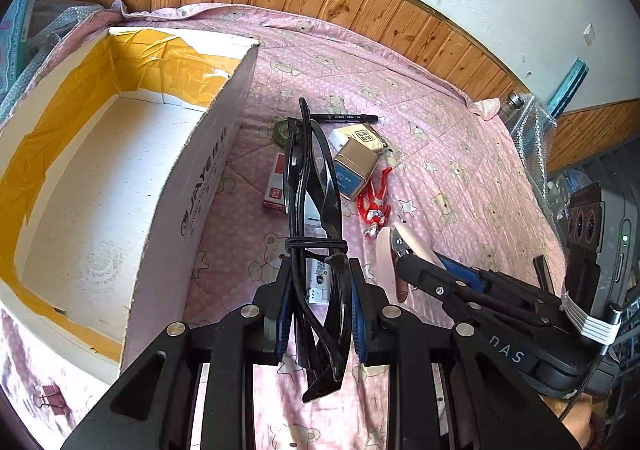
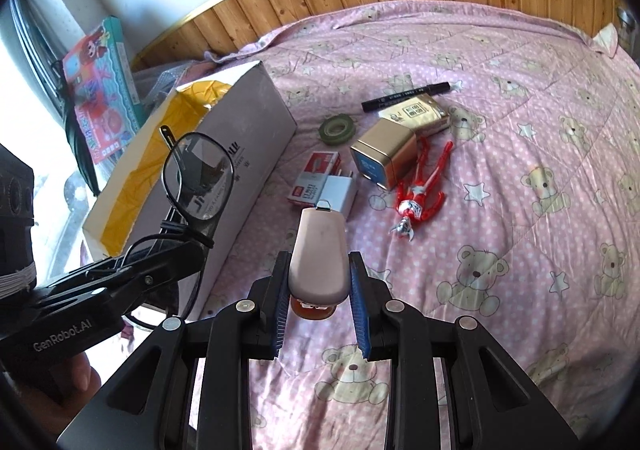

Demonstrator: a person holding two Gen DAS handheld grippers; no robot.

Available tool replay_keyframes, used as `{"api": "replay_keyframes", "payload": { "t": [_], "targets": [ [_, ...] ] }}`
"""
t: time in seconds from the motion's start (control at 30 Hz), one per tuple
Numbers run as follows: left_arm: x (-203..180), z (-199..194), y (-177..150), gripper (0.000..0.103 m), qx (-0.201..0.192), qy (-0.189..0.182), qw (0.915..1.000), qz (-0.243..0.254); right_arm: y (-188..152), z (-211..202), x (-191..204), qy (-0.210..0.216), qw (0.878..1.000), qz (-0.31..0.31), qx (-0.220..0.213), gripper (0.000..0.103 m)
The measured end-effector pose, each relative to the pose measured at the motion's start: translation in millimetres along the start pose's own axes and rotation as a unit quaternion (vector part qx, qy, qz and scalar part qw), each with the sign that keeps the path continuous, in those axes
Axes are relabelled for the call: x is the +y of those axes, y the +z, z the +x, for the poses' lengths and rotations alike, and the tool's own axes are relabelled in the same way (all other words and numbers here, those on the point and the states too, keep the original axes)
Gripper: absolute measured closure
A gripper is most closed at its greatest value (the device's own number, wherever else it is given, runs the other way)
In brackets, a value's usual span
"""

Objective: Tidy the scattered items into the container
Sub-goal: 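Lift the glasses and stapler and carry both toward the white box, then lower both tools into the box and open them to release glasses and stapler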

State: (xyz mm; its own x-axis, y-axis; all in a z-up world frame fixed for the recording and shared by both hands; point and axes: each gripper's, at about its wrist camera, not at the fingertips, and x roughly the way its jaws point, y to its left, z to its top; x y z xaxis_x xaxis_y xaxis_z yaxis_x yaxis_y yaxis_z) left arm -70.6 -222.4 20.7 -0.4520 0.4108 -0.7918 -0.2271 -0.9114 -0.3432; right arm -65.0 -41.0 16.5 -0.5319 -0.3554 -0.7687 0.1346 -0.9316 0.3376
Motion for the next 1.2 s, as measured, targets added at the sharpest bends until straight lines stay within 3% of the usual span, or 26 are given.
{"api": "replay_keyframes", "payload": {
  "t": [0.3,0.7,1.2],
  "targets": [
    [11.8,-32.4,8.5,0.077,-0.033,0.028,0.9991,0.000,24.5,-23.7,50.3,0.018,0.998,-0.046,-0.031,0.075],
    [45.0,-75.1,19.0,0.077,-0.071,0.018,0.9969,-0.029,48.1,-38.2,114.9,0.051,0.993,-0.098,-0.050,0.075],
    [91.3,-87.9,18.1,0.077,-0.091,0.017,0.9919,-0.087,71.5,-17.6,170.4,0.068,0.985,-0.154,-0.037,0.075]
  ]
}}
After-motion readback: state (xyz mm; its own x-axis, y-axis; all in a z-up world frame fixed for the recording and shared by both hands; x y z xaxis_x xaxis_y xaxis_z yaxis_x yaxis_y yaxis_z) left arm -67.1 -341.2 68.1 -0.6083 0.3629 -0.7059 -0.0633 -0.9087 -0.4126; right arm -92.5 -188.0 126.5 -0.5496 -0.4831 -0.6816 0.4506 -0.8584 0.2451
